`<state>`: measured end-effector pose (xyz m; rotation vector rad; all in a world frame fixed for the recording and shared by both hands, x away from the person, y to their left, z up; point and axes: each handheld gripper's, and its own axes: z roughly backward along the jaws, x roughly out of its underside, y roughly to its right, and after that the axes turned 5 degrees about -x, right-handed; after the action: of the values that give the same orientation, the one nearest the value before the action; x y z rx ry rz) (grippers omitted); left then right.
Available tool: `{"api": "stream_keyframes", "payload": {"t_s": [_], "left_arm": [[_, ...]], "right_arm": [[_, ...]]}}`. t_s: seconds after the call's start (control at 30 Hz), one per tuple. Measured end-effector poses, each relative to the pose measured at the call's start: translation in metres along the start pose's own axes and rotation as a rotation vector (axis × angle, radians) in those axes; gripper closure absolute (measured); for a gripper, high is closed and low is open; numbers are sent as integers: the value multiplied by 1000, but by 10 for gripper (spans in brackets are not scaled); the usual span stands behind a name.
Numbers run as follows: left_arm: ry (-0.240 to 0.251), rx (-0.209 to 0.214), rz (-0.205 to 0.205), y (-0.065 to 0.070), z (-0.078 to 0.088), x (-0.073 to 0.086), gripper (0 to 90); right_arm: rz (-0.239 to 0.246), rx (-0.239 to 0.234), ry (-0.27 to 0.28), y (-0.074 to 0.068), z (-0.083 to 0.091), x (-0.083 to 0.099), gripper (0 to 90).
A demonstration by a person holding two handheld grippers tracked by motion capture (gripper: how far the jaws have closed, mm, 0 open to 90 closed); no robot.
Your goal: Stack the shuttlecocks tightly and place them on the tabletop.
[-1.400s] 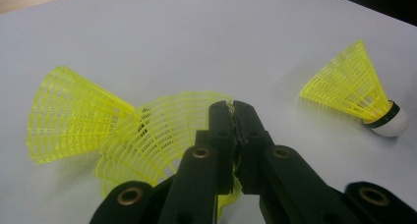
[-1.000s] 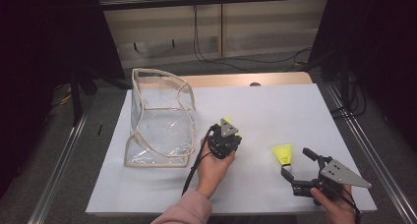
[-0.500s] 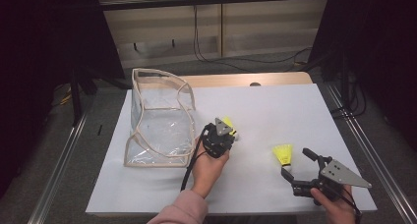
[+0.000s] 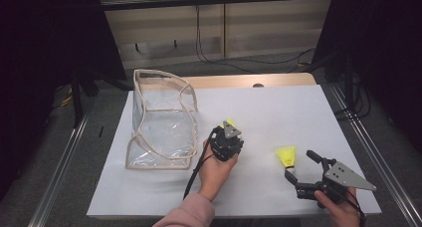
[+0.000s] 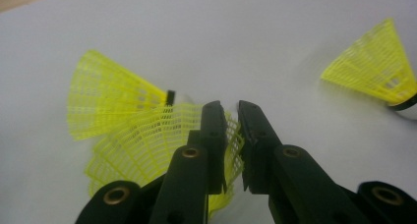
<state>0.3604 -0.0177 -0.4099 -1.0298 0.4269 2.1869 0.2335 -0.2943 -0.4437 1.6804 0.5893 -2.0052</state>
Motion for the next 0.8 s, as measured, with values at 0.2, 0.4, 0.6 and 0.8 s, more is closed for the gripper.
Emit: {"api": "stream_keyframes", "payload": {"t_s": [0.2,0.4,0.6,0.8], "left_arm": [[-2,59,0,8,-6,-4,748],[-5,104,27,13,-10,-7,720],[2,122,54,18,-14,-7,719],[-21,160,59,16,-13,-9,818]], "right_arm": [[1,-3,0,0,0,0,29],[-4,1,-1,1,0,0,29],[-2,-1,-1,1,0,0,29],[-1,-1,-1,1,1,0,29]]}}
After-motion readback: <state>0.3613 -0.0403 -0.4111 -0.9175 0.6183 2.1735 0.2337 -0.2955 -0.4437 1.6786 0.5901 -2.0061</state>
